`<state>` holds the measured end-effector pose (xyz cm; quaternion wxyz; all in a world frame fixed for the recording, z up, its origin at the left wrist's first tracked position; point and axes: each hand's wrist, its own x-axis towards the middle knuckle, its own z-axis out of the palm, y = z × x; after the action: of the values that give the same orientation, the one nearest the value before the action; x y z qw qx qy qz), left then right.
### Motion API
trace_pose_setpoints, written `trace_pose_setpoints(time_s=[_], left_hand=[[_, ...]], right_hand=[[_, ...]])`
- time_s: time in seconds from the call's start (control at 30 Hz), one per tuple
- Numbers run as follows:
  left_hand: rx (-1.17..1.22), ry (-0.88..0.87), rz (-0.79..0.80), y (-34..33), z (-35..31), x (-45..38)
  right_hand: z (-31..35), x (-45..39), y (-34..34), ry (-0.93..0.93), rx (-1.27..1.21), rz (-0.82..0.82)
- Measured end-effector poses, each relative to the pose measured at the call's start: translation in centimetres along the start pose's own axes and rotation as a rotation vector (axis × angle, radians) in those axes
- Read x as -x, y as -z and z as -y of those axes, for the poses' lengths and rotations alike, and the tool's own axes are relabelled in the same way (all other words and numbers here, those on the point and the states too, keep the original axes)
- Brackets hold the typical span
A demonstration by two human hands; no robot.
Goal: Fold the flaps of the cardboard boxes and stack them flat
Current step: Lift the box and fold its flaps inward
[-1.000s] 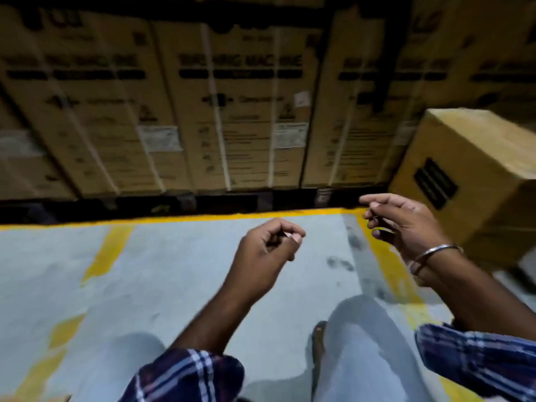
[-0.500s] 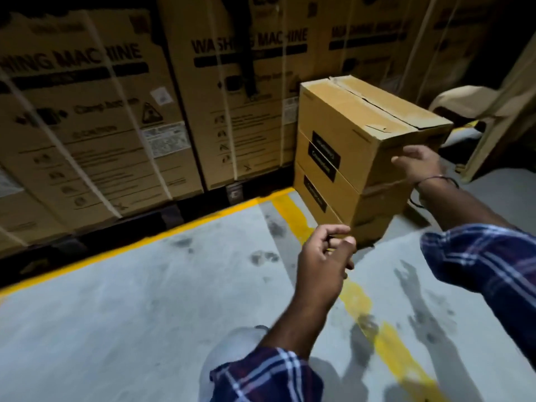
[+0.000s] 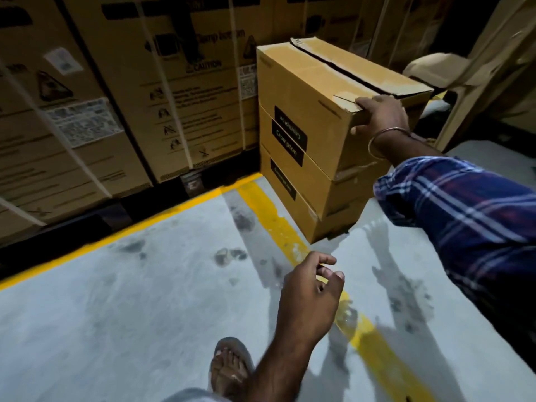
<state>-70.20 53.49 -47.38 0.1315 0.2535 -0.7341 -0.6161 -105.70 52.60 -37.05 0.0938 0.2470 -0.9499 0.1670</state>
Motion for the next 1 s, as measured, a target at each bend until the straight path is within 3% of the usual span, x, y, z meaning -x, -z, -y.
trace_pose_setpoints(time_s=[0.23,0.4,0.7,1.0], left_hand=[[0.069,0.019,-0.031,-1.2,-0.4,-0.9],[0.086,0.054,-0.033,-1.9,-0.6,-0.9],[0.101,0.057,-0.051,-2.2,0.0,-1.3],[0.135,-0.026,-0.296,-0.3,-0.3,-4.5]], right_hand=[[-0.5,-0.3,-1.0,0.081,0.002,-0.1],[0.6,-0.4,-0.9,0.29,0.167,-0.209],[3.0,-0.4,0.2,0.436,0.093,-0.315],[4.8,5.1,-0.2,0.644,-0.067,-0.393]])
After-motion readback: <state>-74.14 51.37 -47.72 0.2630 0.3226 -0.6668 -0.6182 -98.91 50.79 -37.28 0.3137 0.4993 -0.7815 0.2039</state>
